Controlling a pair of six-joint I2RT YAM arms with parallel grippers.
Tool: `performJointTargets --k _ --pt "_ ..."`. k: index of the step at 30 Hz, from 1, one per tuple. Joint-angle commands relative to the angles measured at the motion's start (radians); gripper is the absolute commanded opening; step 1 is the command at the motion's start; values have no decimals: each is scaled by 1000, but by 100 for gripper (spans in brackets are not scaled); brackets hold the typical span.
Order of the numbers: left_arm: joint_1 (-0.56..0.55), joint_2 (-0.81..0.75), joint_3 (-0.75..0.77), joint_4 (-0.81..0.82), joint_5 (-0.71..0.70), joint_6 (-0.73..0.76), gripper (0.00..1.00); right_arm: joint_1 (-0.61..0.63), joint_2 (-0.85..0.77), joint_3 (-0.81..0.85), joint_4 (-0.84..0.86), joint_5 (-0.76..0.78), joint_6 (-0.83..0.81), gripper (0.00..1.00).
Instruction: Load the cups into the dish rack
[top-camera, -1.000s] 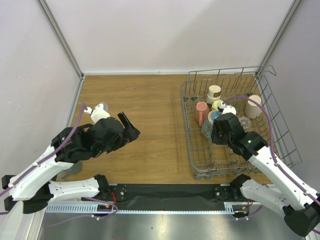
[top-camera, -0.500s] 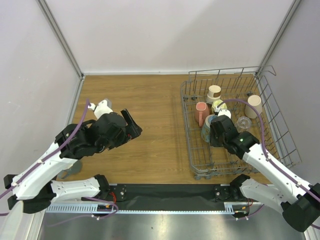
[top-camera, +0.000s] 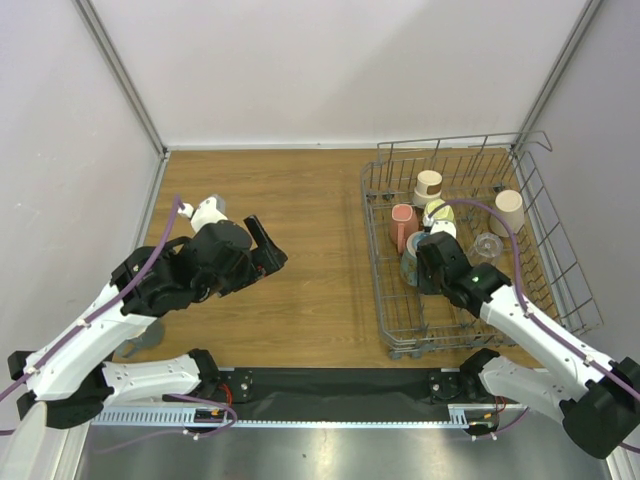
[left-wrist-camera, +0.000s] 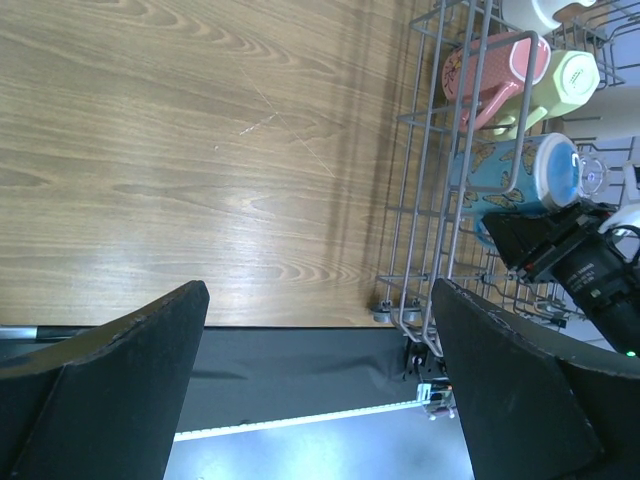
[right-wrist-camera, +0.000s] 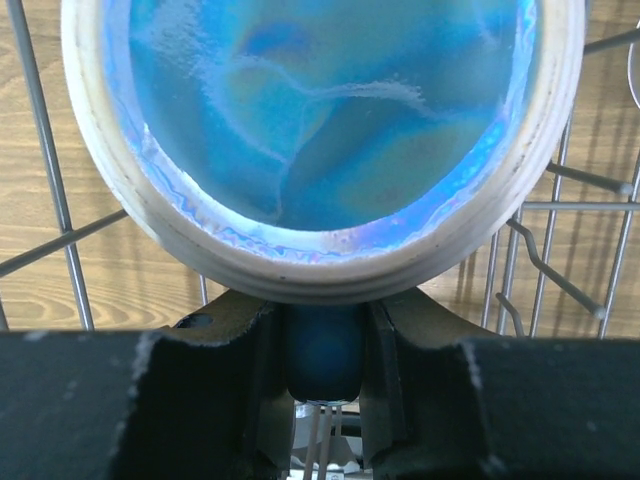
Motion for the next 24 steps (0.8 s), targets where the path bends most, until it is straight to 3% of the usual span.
performJointTargets --k 1,6,11,15,24 --pt "13 -10 -4 32 15 26 100 11 21 4 107 -42 23 4" --pt "18 -8 -7 40 27 37 100 11 31 10 91 -29 36 14" --pt "23 -13 -18 52 36 42 100 10 16 19 81 -10 40 18" --pt "29 -14 -22 63 45 52 100 6 34 34 66 -15 52 34" --pt "33 -22 -29 43 42 54 100 0 77 71 46 -27 70 52"
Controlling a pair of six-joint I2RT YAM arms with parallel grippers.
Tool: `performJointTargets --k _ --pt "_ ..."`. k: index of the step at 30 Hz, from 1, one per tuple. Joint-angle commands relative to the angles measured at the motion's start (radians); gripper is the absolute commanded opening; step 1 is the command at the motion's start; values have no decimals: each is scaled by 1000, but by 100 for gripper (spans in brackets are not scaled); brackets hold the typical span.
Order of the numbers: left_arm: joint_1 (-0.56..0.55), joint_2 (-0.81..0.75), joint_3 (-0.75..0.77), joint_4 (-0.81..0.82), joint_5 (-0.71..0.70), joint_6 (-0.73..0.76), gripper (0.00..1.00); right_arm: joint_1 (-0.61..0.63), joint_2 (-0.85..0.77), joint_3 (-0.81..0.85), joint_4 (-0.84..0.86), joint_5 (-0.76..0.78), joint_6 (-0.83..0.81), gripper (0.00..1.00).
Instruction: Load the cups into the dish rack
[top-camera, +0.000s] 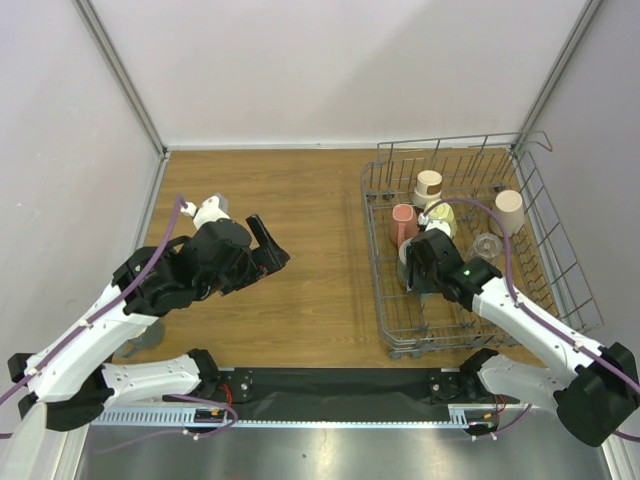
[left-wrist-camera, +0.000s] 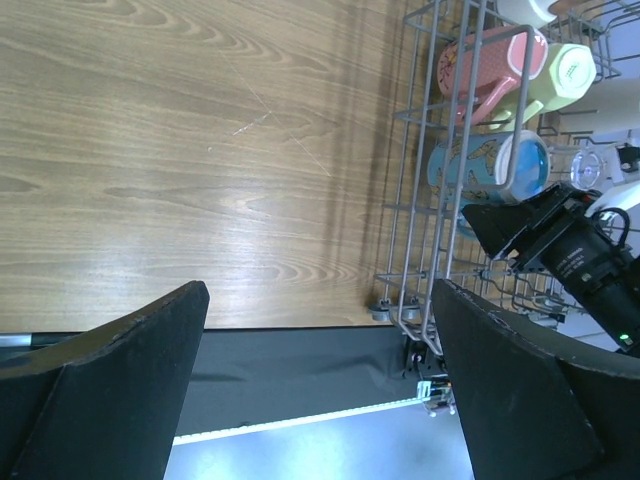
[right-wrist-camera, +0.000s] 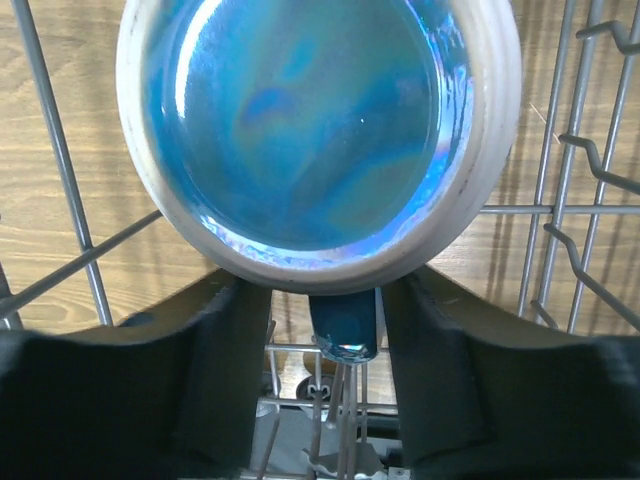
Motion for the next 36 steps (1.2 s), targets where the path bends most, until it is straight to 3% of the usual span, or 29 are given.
performJointTargets --k 1,9,12,19,27,36 --pt "9 -17 -7 -15 3 19 100 0 -2 61 26 -4 24 54" --pt "39 2 1 -118 -46 -7 100 0 -22 176 -95 14 24 87" --pt "76 12 -6 -134 -44 10 100 0 -39 228 -160 13 37 93" --pt "306 44 -77 -114 57 129 100 0 -128 321 -258 -7 29 96" --pt "565 92 -85 -152 -3 206 100 -4 -176 393 -339 -15 4 97" --pt "915 66 -215 -92 3 303 100 -6 -205 446 -379 -101 4 98"
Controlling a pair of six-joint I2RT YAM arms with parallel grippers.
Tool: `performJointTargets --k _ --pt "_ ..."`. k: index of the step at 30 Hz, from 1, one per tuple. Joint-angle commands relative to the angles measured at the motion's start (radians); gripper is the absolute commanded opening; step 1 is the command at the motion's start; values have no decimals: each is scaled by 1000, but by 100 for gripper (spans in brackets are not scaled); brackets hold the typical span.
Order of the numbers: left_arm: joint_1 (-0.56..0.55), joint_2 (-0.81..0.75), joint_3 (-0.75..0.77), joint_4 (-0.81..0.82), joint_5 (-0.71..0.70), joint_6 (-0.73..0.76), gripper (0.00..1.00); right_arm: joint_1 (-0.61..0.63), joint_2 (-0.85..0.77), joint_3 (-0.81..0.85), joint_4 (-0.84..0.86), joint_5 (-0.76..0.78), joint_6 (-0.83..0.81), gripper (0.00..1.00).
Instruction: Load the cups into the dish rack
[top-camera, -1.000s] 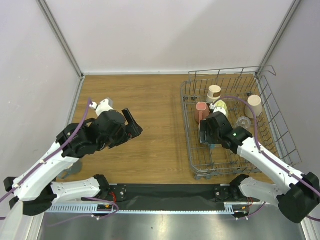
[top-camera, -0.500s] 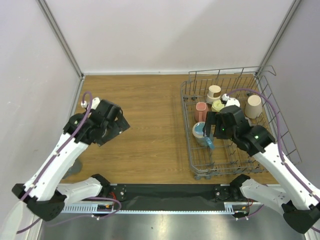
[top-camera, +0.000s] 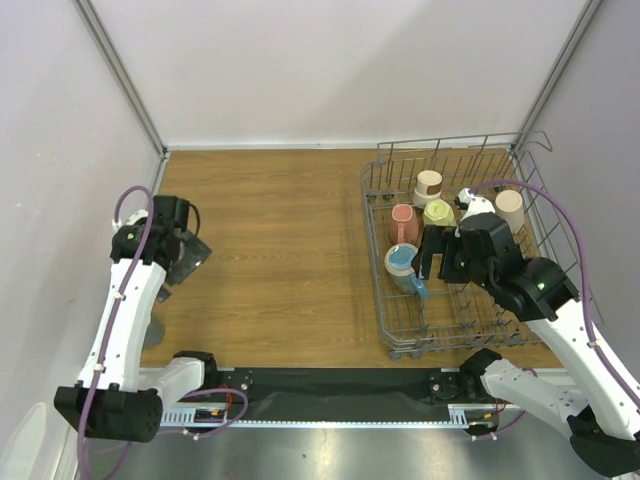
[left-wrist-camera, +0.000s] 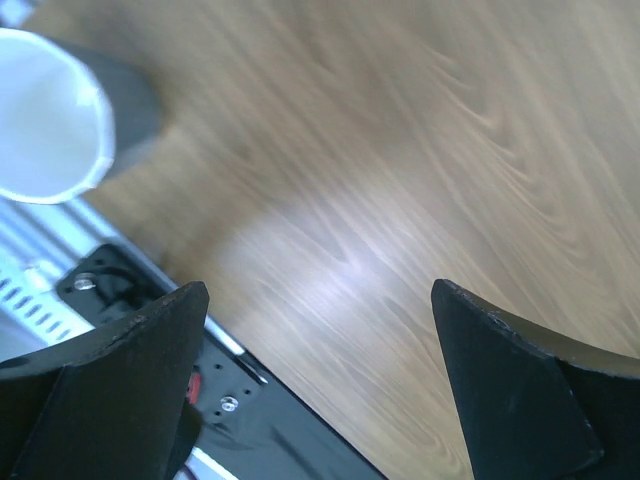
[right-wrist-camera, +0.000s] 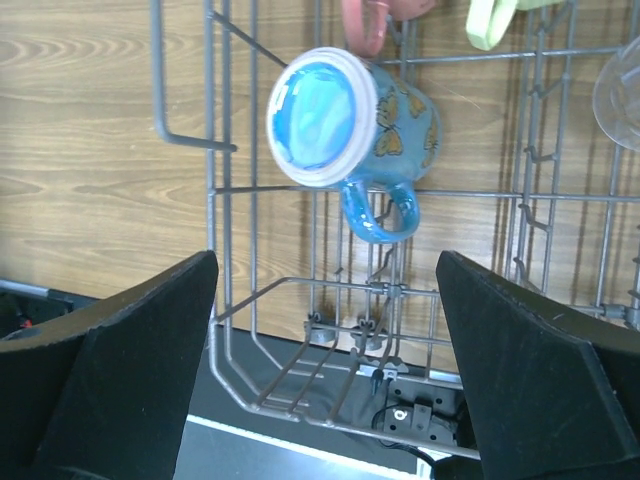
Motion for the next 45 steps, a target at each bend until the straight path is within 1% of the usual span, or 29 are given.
performJointTargets --k 1,2,4,6,7,10,12,13,16,20,24,27,31,33,41,45 --pt "111 0 -22 14 -35 74 100 -4 -11 57 -24 -48 -15 98" --pt "116 4 -23 19 -43 82 100 -4 -9 63 -22 -54 -15 98" --pt "203 13 -28 31 -46 105 100 -4 -3 68 -21 -79 -13 98" --pt "249 33 -37 42 -67 108 100 -4 2 75 -21 -91 -10 98" --pt "280 38 -48 51 -99 108 99 -4 3 77 -18 -97 -10 98" --pt "330 64 -85 97 -131 102 98 -4 8 83 -19 -100 -13 98" --pt "360 78 -108 135 -125 106 98 -4 8 88 -22 -99 -15 98" --pt "382 82 -124 166 -118 111 95 -4 9 88 -24 -97 -15 98" --pt "395 110 -123 190 -136 113 91 -4 12 88 -21 -100 -18 98" --pt "400 130 -121 198 -190 117 90 -5 25 91 -21 -99 -21 98" --pt "430 145 -163 223 -194 137 90 -2 29 94 -19 -88 -27 99" --pt "444 155 -187 250 -213 145 84 -4 31 98 -21 -85 -30 99" --pt "472 167 -209 278 -227 162 83 -4 23 102 -31 -71 -21 99" --pt "482 179 -229 302 -227 178 80 -5 20 103 -39 -59 -20 99" --pt "515 230 -301 361 -199 179 75 -7 8 109 -54 -34 6 99" --pt "538 253 -336 384 -179 163 66 -7 -20 102 -68 -16 29 99"
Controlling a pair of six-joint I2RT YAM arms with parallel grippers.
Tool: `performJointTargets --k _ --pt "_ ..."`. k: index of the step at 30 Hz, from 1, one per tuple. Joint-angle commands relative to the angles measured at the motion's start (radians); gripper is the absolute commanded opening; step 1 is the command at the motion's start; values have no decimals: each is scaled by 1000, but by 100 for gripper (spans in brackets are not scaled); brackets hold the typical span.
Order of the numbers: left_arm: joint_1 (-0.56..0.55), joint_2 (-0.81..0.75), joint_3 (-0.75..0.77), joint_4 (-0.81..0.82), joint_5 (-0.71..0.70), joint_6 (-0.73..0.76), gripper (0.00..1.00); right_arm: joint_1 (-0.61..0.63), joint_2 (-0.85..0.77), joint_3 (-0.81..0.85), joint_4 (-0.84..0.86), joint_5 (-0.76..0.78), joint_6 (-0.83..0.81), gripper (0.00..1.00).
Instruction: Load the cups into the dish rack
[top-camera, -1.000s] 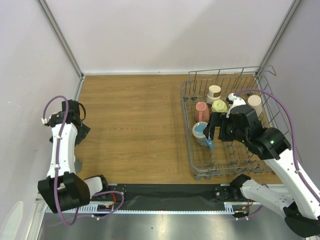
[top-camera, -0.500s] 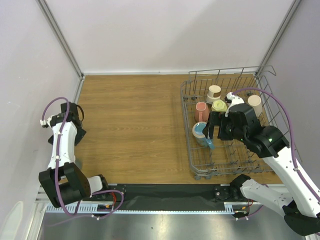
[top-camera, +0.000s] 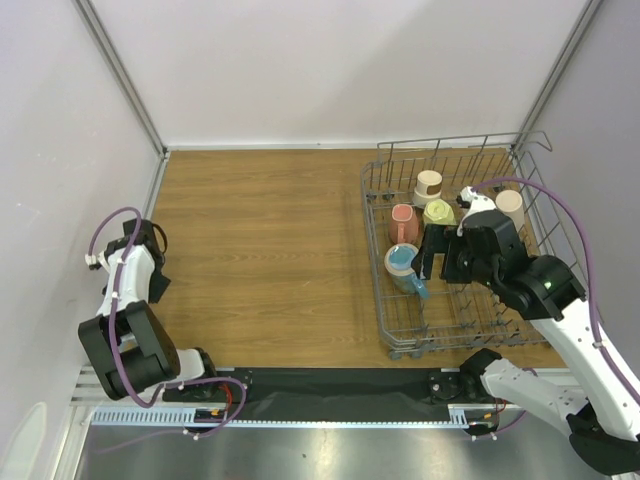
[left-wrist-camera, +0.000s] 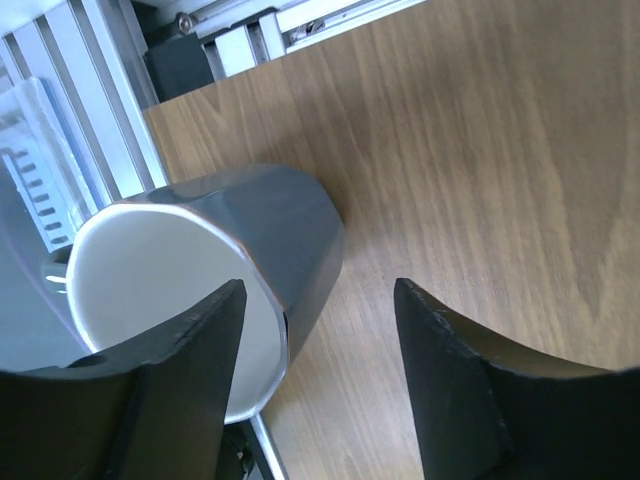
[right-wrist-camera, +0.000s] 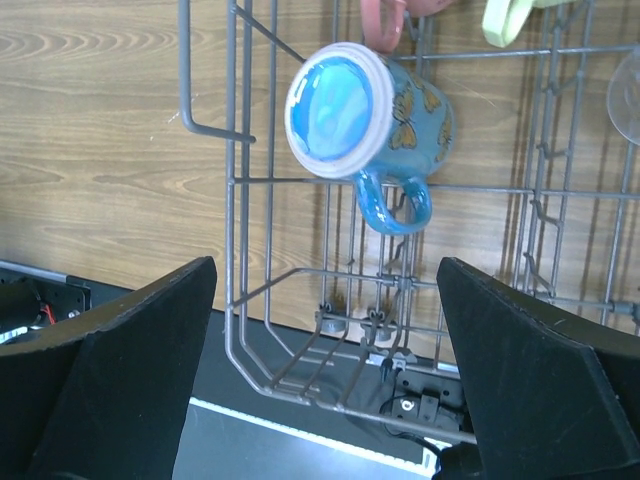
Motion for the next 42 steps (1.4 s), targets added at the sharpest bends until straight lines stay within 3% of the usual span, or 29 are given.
performJointTargets --k 1,2,5,7,8,14,22,23,28,33,38,42 --pt "29 13 -27 47 14 0 64 -5 -39 31 -16 36 29 99" --pt "31 16 -33 53 17 -2 60 -5 -43 29 -22 39 38 99" --pt "31 11 -43 50 43 -25 34 -5 -57 29 -35 49 52 99" --pt "31 -1 -41 47 97 -40 22 -5 -60 34 -44 52 57 99" --pt "30 -7 -38 27 120 -63 1 -5 -62 35 -45 50 60 99" --pt "-45 -110 20 -22 273 -141 0 -7 -68 22 -59 42 48 99" --pt "-363 -243 256 -114 416 -259 0 -7 -60 32 -47 -39 32 100" --pt "-439 -255 296 -106 433 -281 0 -7 -56 32 -44 -51 31 100" --pt "-605 -292 387 -62 569 -286 0 -7 -40 39 -22 -143 17 99" --pt "-751 -377 329 264 814 -306 0 -9 -46 48 20 -250 8 98" --pt "-877 -351 373 479 942 -251 0 -9 -62 48 94 -370 49 97" --pt "-949 -337 344 712 1060 -304 0 -9 -71 28 177 -453 83 97"
